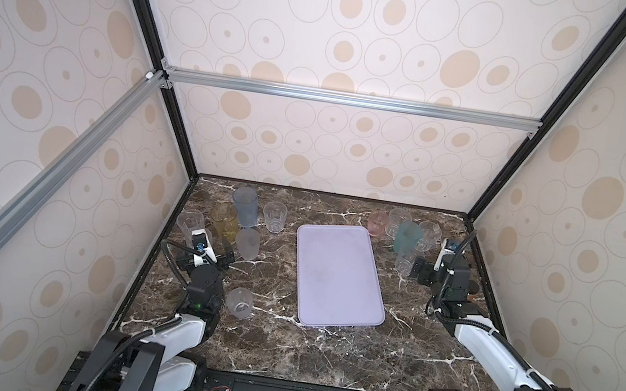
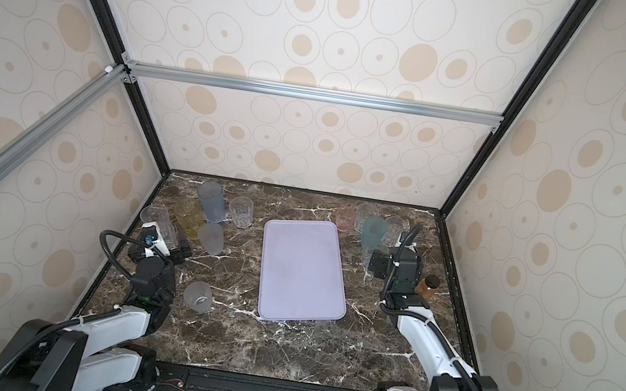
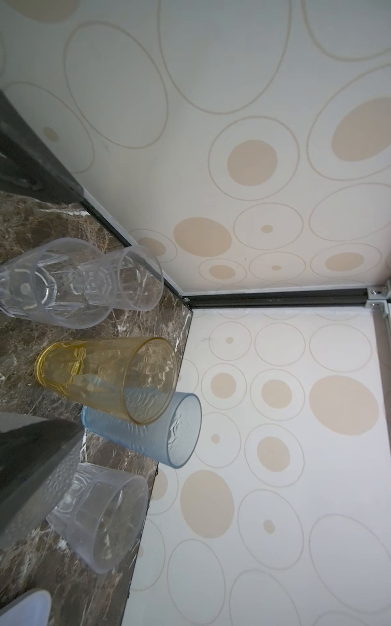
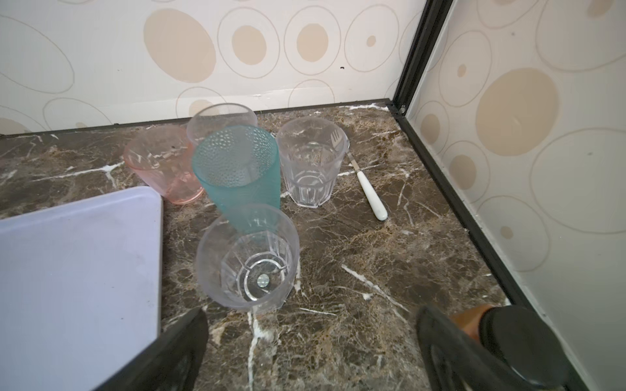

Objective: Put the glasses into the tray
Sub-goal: 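Raise the left gripper over the yellow cup while the right gripper moves over the tray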

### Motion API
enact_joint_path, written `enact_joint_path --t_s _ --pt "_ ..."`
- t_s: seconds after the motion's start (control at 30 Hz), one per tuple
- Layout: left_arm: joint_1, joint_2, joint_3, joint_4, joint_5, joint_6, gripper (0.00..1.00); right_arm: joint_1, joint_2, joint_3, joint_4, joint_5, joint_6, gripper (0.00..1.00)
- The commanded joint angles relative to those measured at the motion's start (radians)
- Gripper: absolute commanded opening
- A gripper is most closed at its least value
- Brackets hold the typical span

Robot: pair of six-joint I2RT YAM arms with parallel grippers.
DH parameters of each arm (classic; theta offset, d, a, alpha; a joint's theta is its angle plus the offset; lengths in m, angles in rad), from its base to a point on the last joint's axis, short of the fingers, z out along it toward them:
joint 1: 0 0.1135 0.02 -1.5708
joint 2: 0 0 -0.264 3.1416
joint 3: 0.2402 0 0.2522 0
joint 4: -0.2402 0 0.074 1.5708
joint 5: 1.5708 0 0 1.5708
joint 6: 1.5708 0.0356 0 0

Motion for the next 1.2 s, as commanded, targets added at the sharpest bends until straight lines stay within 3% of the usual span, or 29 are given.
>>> enact_joint_path --t_s 0.0,0.1,0.17,0.2,0.27,0.3,0.37,0.43,0.6,0.87,1.0,1.17 --pt "-0.042 -0.084 0.142 -0.359 -0.176 -0.115 0.99 0.066 -0.048 0.134 -0.266 0.107 0.074 0.99" --pt "-0.07 -0.093 0.292 -0.608 -0.239 -0.173 0.99 0.063 -0.058 0.249 -0.435 -0.025 0.288 1.0" --pt "-0.073 -0.081 0.39 -0.768 -0.218 -0.238 0.99 0.035 -0.042 0.274 -0.398 -0.377 0.247 1.0" --pt "-0.074 -0.077 0.431 -0.819 -0.186 -0.254 0.99 0.034 -0.025 0.287 -0.402 -0.46 0.261 1.0" --pt "-0.072 -0.086 0.48 -0.86 -0.054 -0.271 0.99 0.036 0.024 0.323 -0.432 -0.619 0.284 0.9" --pt "-0.071 -0.097 0.486 -0.872 0.001 -0.313 0.99 0.039 0.044 0.349 -0.484 -0.633 0.298 0.86" --pt "-0.066 -0.139 0.473 -0.868 0.104 -0.366 0.99 0.062 0.067 0.364 -0.555 -0.605 0.315 0.82" --pt "-0.067 -0.186 0.457 -0.832 0.217 -0.314 0.99 0.099 0.062 0.352 -0.611 -0.52 0.333 0.8" --pt "-0.097 -0.108 0.572 -1.003 0.313 -0.348 0.87 0.189 0.074 0.315 -0.712 -0.407 0.355 0.75" --pt "-0.469 0.077 0.584 -0.984 0.184 -0.381 0.87 0.312 0.276 0.323 -0.787 -0.273 0.325 0.51" --pt "-0.552 0.163 0.556 -0.908 0.207 -0.398 0.89 0.309 0.355 0.341 -0.746 -0.244 0.312 0.44" --pt "-0.583 0.259 0.547 -0.841 0.279 -0.412 0.9 0.294 0.492 0.396 -0.698 -0.2 0.28 0.4"
